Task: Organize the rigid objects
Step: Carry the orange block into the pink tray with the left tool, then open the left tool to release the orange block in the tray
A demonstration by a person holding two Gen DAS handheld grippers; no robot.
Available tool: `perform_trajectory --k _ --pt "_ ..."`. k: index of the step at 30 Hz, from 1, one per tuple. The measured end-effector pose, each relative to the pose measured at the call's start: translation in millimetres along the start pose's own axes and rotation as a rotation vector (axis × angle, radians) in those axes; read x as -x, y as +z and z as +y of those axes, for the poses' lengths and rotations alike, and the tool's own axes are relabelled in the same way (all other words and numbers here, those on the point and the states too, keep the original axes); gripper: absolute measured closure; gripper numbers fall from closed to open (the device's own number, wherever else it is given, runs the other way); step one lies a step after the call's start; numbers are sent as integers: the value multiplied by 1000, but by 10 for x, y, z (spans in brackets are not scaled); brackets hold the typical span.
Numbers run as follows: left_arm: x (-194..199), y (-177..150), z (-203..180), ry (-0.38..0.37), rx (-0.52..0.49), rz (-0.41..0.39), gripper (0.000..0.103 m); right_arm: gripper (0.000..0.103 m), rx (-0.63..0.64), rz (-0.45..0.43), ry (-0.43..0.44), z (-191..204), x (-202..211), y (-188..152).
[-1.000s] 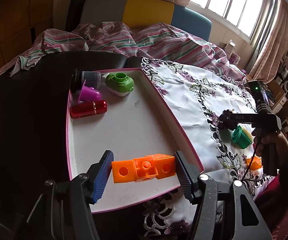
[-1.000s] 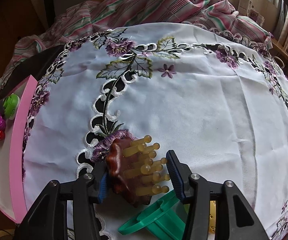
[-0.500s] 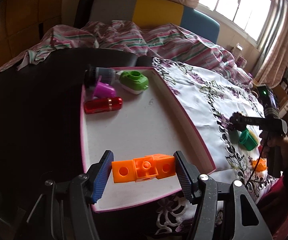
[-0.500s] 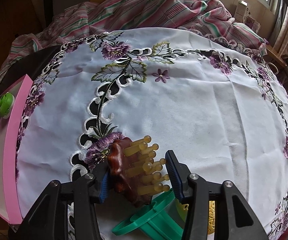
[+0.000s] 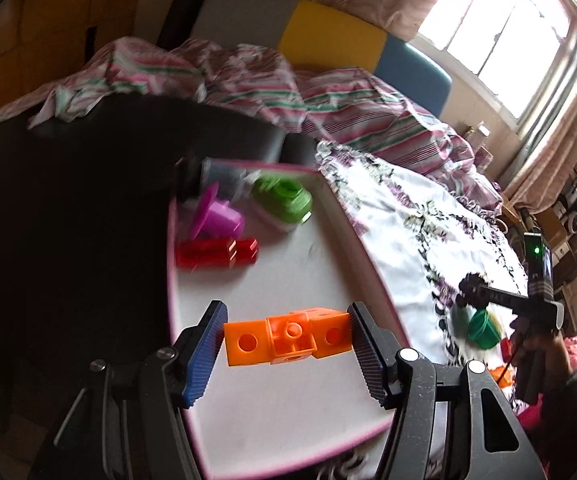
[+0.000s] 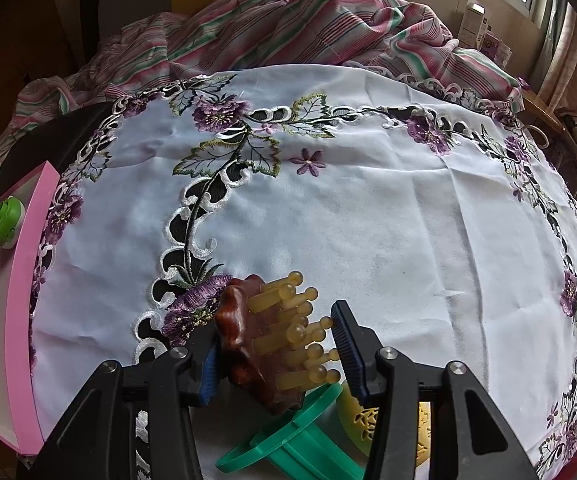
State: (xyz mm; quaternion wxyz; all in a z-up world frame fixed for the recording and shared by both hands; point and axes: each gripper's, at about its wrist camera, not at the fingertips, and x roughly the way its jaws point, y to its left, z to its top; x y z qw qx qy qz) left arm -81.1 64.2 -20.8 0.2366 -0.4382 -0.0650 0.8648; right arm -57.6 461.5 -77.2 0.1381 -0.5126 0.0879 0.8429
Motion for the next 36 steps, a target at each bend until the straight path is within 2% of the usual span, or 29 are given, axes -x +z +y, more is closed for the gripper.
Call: perform_trajectory --k 3,7,13,18,21,23,25,31,36 --pt "-200 165 -92 -28 -15 9 40 54 -1 -4 -1 -3 7 6" --pt "-465 345 -168 -19 -43 18 40 54 -9 -14 3 -27 23 18" --pt "-921 515 -277 11 -94 56 40 54 -8 -26 0 -25 39 32" --pt "-1169 550 -290 75 -113 78 37 54 -13 -28 -4 -41 34 35" --pt "-1096 512 -308 84 -134 62 34 54 -19 -28 -6 -64 28 43" --pt "-962 475 -322 98 -150 23 24 54 -20 -31 -15 -69 28 47" --pt "-807 436 -319 112 -161 -16 19 54 -27 -35 -16 -82 37 51" --pt "-435 183 -344 125 -166 -48 19 54 -43 -57 -30 -116 79 57" --pt "-259 -89 -295 142 -121 -22 19 54 -45 -83 -22 -109 139 63"
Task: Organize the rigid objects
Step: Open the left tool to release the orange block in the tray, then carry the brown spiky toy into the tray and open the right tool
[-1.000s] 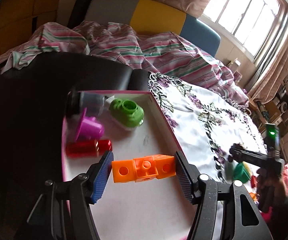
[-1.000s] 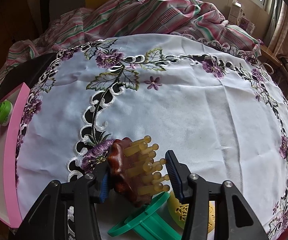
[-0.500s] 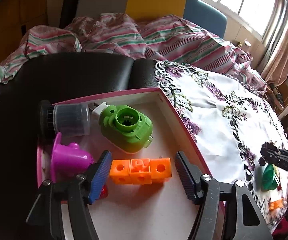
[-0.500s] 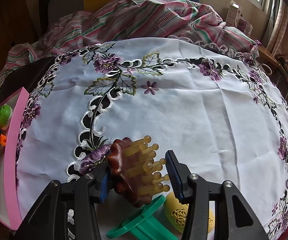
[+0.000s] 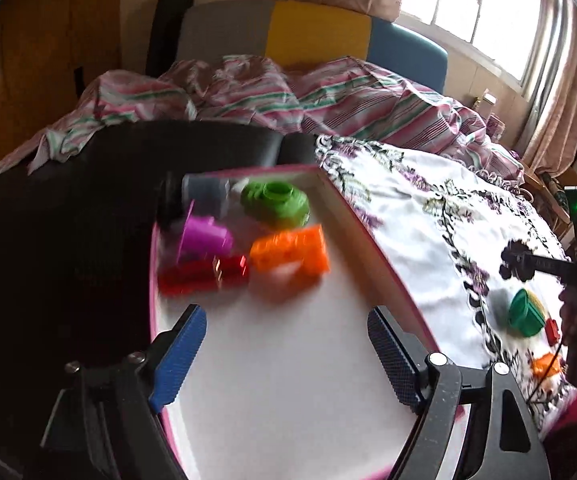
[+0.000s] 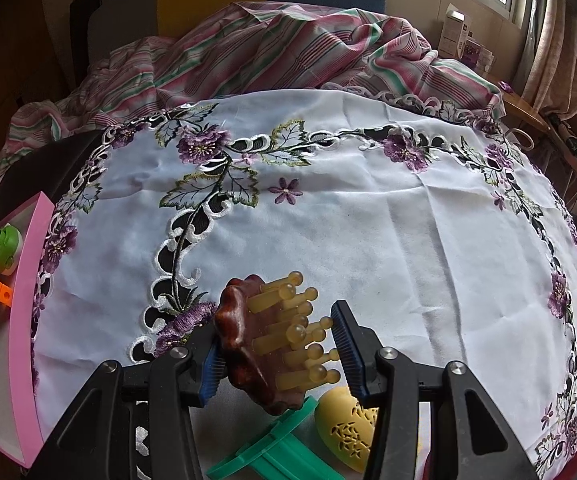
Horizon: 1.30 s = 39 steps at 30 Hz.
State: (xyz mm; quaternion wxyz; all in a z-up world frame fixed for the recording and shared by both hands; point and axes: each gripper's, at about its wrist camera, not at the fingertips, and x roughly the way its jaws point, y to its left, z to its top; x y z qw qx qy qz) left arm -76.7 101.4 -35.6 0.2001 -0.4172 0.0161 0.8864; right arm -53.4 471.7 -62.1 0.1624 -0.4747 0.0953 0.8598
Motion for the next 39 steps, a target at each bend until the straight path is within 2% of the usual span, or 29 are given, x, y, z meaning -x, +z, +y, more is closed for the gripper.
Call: perform_trajectory --k 8,15,19,25,31,35,39 --pt "264 -228 73 61 34 1 19 54 23 -73 93 121 181 24" --pt "393 -305 178 101 35 -15 19 54 70 -59 154 302 200 -13" --pt "428 -317 264 107 54 -11 19 54 121 -60 192 534 292 -51" --pt "461 -362 395 110 82 -7 19 54 213 -71 284 1110 525 -123" --pt "528 -403 638 130 145 -18 19 54 339 -70 414 1856 740 -196" --pt "579 -444 808 150 182 -23 19 54 416 -16 475 2436 684 -288" --pt "591 -493 938 159 212 -17 19 54 443 79 494 2973 403 -386"
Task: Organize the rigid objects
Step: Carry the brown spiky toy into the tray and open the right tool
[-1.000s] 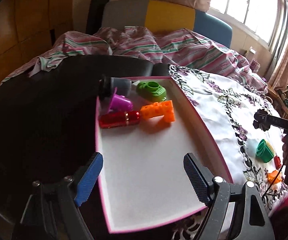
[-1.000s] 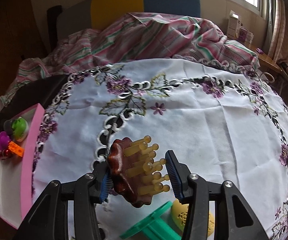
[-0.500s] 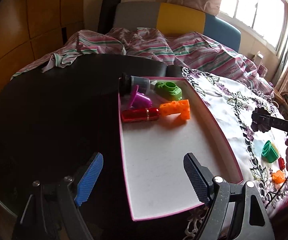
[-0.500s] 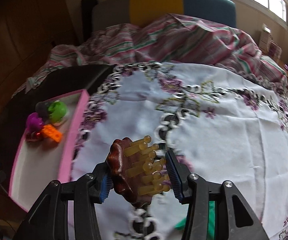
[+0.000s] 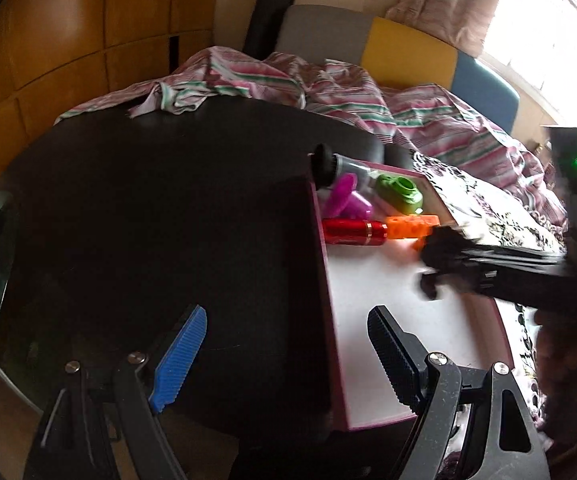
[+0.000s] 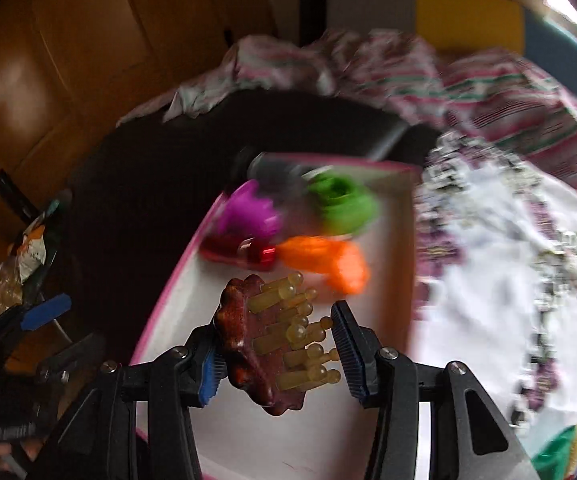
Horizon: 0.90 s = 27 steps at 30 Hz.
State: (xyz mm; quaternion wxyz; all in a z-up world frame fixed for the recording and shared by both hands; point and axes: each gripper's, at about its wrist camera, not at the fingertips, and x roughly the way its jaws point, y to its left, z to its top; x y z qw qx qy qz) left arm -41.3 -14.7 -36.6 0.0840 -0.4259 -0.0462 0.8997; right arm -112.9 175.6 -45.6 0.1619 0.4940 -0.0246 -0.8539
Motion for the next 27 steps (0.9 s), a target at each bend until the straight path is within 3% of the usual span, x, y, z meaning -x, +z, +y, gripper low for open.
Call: perform_trajectory --k 5,8,16,27 --pt "-35 -25 104 -1 25 17 19 53 -35 56 25 241 -474 121" --pt "-27 -44 130 2 22 14 19 47 -52 49 36 291 -527 134" --pt "-5 -37 130 -8 24 7 19 35 -81 -12 72 177 -259 90" --pt "150 -33 17 -3 -23 -24 19 34 -94 -97 31 -8 239 -67"
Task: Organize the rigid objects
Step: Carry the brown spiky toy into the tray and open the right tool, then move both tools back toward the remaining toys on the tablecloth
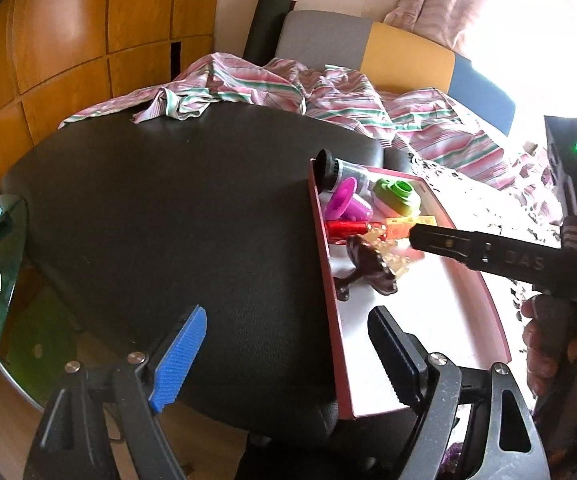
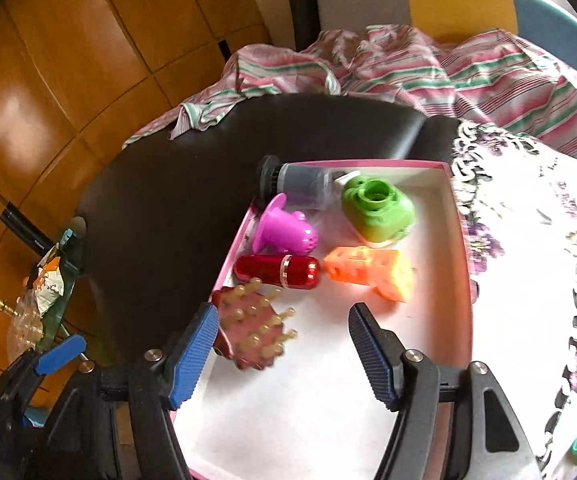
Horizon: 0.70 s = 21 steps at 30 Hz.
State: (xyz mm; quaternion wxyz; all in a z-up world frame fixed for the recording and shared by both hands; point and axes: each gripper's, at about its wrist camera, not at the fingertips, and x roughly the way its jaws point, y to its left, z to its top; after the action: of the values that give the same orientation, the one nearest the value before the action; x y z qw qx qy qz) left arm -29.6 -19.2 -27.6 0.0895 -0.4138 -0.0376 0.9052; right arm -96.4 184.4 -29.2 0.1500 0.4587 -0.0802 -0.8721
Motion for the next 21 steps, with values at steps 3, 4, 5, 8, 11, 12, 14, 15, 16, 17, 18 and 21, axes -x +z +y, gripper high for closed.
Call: perform_trajectory --k 3,4,5,8,11,12,14,15,16,17,18,21 --pt "31 3 -48 0 -15 -9 19 34 6 -16 -22 -41 104 -35" --pt "42 5 -64 -2 -20 -11 19 34 7 -21 -24 -65 139 -43" --pt "53 6 -79 -4 -25 -13 19 34 6 -25 -28 -94 178 -57" --pt "68 9 -137 -7 -45 -14 19 34 -3 -38 -45 -198 278 -86" --pt "81 -4 -189 -20 -55 -11 19 34 -22 -54 -68 -353 423 -137" --pt "80 -9 -206 -19 -60 -10 19 34 -30 -59 -80 -412 466 -150" --pt "80 -19 -254 -23 -72 -8 19 34 -53 -68 -103 -561 563 -182" --pt "83 -22 -277 -27 -77 -7 19 34 -66 -74 -114 -637 616 -195" --pt "87 -30 -293 -28 -80 -8 19 34 -79 -82 -126 -722 679 -213" --pt "87 -33 -314 -29 -87 -8 19 34 -91 -88 -136 -797 733 -222" --pt "87 -38 -335 -29 -93 -7 19 34 -102 -95 -149 -871 789 -241" --pt "75 -46 -385 -41 -100 1 19 34 -156 -112 -198 -1148 952 -306"
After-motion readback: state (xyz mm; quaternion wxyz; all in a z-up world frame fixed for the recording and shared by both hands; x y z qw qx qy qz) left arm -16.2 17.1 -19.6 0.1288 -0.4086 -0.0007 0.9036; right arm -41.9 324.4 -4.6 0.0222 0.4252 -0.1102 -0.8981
